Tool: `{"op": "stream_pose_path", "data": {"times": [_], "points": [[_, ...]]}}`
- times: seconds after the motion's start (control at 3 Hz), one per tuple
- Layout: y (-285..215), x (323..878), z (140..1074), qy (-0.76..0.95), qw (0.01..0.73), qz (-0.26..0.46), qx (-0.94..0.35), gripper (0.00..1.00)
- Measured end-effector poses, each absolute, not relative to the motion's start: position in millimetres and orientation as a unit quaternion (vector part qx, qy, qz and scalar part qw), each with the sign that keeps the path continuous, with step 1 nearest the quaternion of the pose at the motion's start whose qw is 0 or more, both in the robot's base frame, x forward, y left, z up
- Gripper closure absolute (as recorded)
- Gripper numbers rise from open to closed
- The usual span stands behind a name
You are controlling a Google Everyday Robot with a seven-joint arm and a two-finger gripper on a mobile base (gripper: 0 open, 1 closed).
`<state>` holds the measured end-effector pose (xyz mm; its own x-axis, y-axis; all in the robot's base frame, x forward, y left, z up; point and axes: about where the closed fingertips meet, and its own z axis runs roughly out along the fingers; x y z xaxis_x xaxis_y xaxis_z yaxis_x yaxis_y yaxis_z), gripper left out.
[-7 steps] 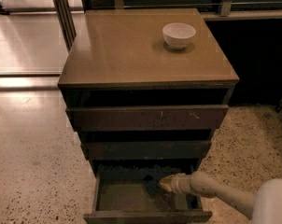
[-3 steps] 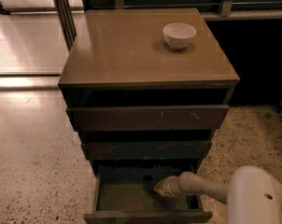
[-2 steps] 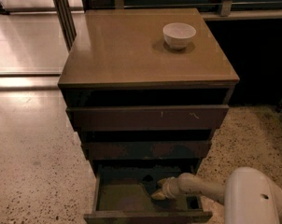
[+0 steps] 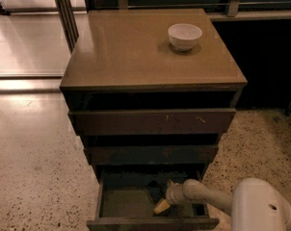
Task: Pick sponge from bottom drawer and place on counter
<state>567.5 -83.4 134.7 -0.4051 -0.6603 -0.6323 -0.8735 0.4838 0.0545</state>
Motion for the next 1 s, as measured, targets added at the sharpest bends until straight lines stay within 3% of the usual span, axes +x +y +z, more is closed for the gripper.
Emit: {"op": "stream_pose_path", "data": {"times": [0.67,1.0], "points": [[-77,574,120,0.800,0.308,0.193,-0.477,0.00],[-76,576,115,0.795,0.316,0.191,-0.481,0.05]]}}
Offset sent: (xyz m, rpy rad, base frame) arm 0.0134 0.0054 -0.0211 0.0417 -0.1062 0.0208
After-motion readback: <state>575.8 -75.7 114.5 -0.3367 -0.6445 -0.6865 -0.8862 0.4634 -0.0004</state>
